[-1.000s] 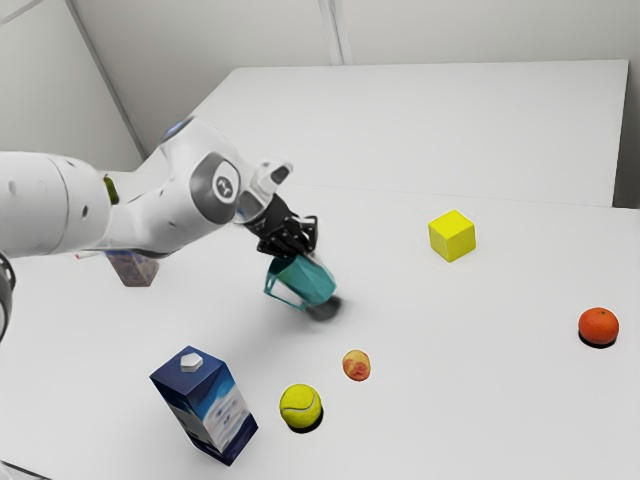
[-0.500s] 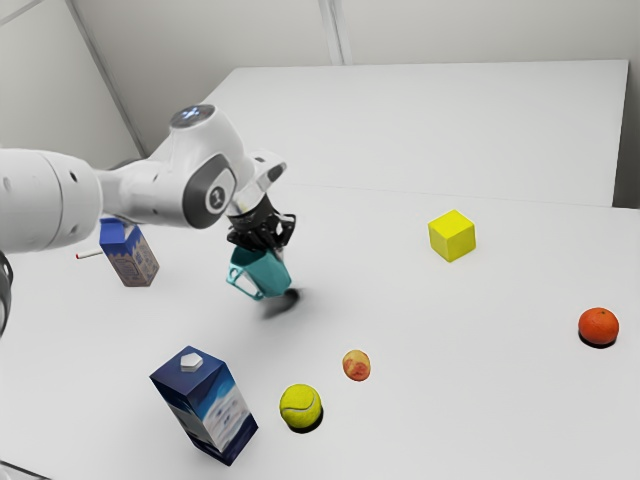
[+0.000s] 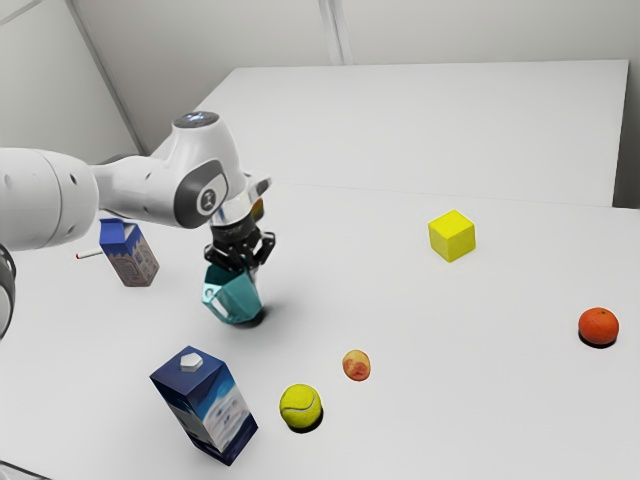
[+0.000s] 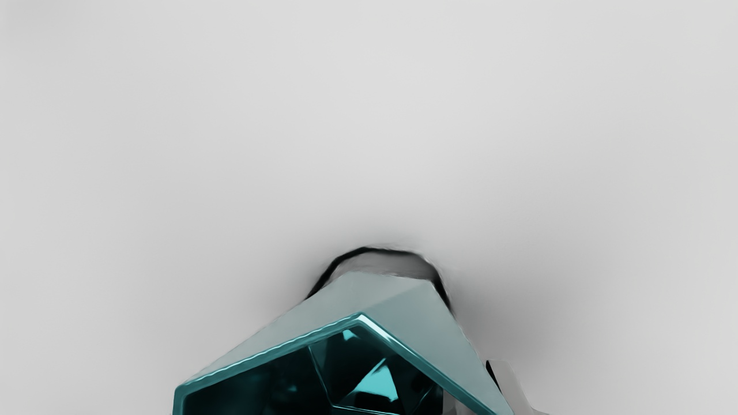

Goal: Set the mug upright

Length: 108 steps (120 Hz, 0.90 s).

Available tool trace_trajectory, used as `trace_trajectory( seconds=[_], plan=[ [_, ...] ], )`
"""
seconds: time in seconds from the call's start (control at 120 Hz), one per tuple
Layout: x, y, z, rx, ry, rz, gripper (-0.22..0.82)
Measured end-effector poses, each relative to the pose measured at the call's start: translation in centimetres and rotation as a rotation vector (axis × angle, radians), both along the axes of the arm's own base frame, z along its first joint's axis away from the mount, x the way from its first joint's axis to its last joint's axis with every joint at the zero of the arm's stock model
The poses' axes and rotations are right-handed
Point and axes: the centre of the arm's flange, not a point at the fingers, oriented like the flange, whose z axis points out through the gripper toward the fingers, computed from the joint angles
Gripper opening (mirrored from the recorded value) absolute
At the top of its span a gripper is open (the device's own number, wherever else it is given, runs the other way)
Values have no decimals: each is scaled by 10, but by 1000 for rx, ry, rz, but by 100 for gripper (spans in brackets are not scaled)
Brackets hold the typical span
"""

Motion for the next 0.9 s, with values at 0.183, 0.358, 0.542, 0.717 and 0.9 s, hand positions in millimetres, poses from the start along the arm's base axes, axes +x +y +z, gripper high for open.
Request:
trace_trajectory(
  seconds=[0.183, 0.358, 0.542, 0.717, 0.9],
  plan=[
    [-5, 3, -9, 43, 51, 31, -18],
    [-7, 8, -18, 75, 85, 62, -18],
    [-8, 11, -22, 85, 96, 92, -18],
    [-8, 11, -26, 90, 98, 113, -12],
    [-7, 10, -27, 81, 91, 132, 27]
  ],
)
